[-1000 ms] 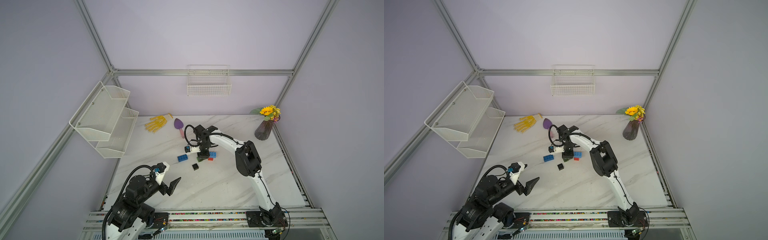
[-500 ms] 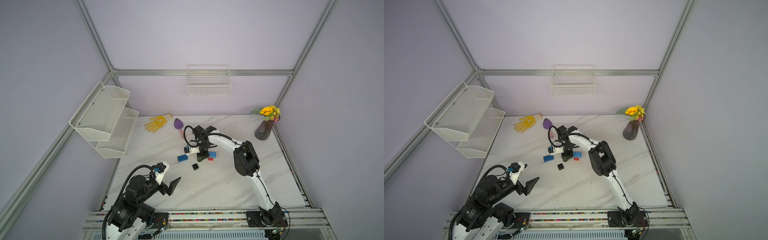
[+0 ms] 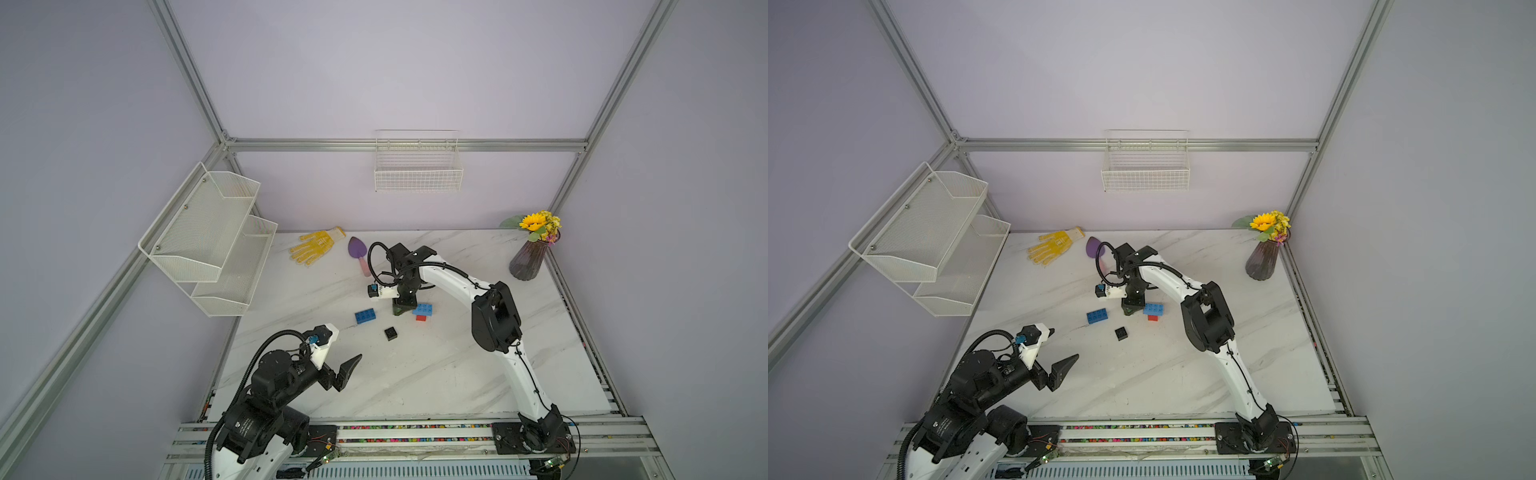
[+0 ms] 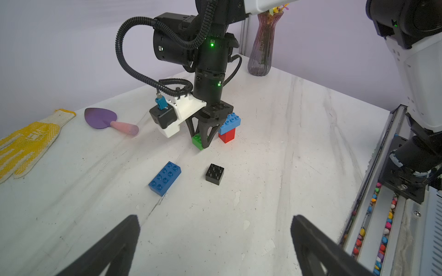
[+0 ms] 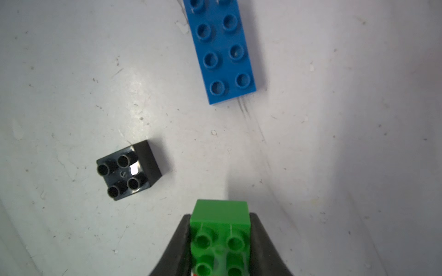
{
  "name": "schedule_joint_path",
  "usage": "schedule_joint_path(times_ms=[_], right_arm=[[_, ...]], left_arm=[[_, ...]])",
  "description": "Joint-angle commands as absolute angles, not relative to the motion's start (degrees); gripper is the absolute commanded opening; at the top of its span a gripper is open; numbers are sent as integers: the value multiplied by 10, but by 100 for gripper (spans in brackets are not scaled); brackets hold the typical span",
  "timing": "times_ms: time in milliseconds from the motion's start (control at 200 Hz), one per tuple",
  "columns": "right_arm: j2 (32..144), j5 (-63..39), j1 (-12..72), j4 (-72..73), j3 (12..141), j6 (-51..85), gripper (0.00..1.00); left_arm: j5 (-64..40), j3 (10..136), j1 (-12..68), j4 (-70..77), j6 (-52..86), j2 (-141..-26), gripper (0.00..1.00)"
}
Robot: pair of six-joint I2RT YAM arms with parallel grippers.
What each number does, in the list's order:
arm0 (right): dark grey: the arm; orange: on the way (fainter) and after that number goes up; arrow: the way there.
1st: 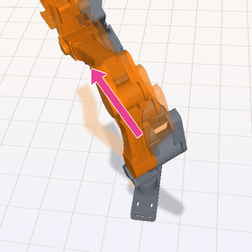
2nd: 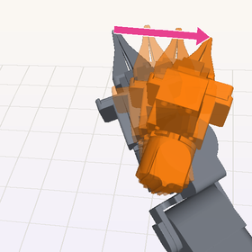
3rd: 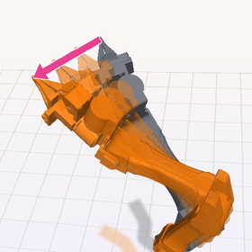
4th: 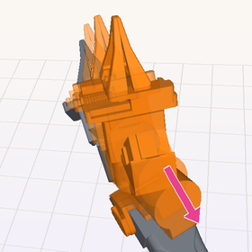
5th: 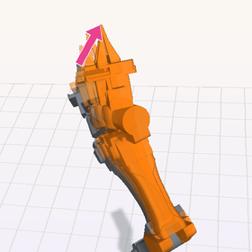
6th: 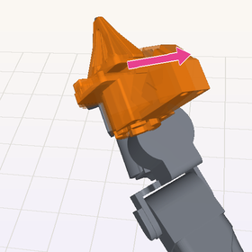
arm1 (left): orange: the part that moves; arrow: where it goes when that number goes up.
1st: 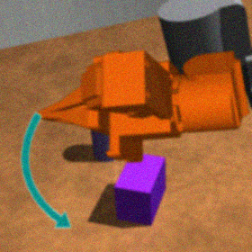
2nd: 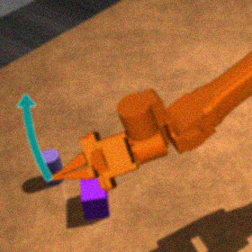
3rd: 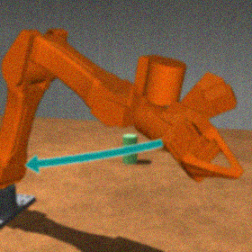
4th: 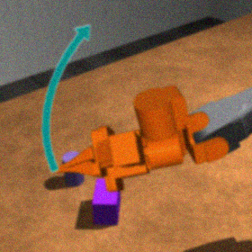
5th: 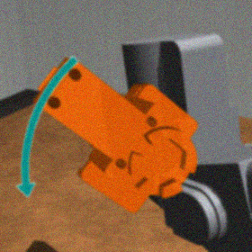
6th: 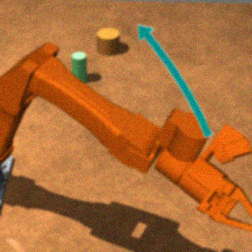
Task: Assemble the letter f with lego
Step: Pick up the lego brick from the center of the board, then assemble the lego brick with the lego brick.
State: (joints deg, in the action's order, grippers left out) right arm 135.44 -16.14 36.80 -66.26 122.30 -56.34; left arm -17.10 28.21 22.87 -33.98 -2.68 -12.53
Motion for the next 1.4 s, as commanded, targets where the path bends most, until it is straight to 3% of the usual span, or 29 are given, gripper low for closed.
schedule_joint_path(times_ms=[0, 415, 1395], right_arm=[[1301, -158, 354, -679, 1218, -554, 9], [1213, -136, 331, -688, 1151, -541, 9], [1203, -152, 302, -651, 1033, -560, 4]], left_arm=[[-185, 285, 224, -326, -41, -129, 100], [-192, 284, 224, -325, -43, -130, 100], [-197, 284, 224, -324, -41, -137, 100]])
